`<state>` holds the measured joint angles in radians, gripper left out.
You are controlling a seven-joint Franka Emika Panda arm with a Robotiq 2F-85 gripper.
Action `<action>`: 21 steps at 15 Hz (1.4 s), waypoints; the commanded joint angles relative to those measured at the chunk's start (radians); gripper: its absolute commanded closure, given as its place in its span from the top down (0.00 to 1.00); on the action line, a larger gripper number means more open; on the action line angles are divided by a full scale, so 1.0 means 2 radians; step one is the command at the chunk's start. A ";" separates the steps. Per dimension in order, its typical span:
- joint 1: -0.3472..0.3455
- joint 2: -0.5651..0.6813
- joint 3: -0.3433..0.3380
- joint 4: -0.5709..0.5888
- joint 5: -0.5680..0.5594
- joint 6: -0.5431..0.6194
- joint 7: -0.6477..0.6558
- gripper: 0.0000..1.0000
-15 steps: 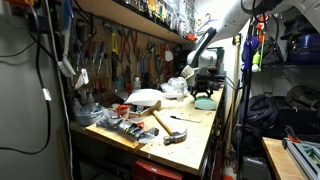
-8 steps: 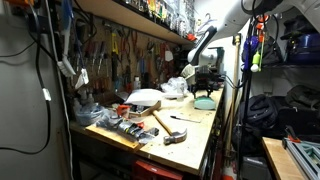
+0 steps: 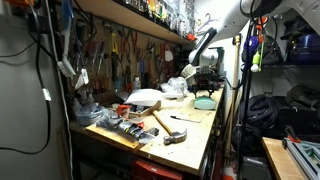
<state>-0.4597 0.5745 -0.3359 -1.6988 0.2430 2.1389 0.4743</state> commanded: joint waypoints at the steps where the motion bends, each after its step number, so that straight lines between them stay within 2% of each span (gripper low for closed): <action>1: 0.005 0.013 -0.010 0.013 0.008 0.013 0.024 1.00; 6: 0.008 0.026 -0.012 0.026 -0.001 0.044 0.026 1.00; 13: 0.014 0.052 -0.022 0.048 -0.011 0.037 0.054 1.00; 14: 0.014 0.055 -0.023 0.052 -0.012 0.036 0.056 0.95; 15: 0.015 0.057 -0.024 0.054 -0.013 0.035 0.057 0.74; 17: 0.014 0.060 -0.023 0.057 -0.014 0.035 0.054 0.70; 21: 0.014 0.053 -0.020 0.058 -0.012 0.039 0.043 0.39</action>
<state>-0.4355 0.6750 -0.3677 -1.5861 0.2326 2.2138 0.5639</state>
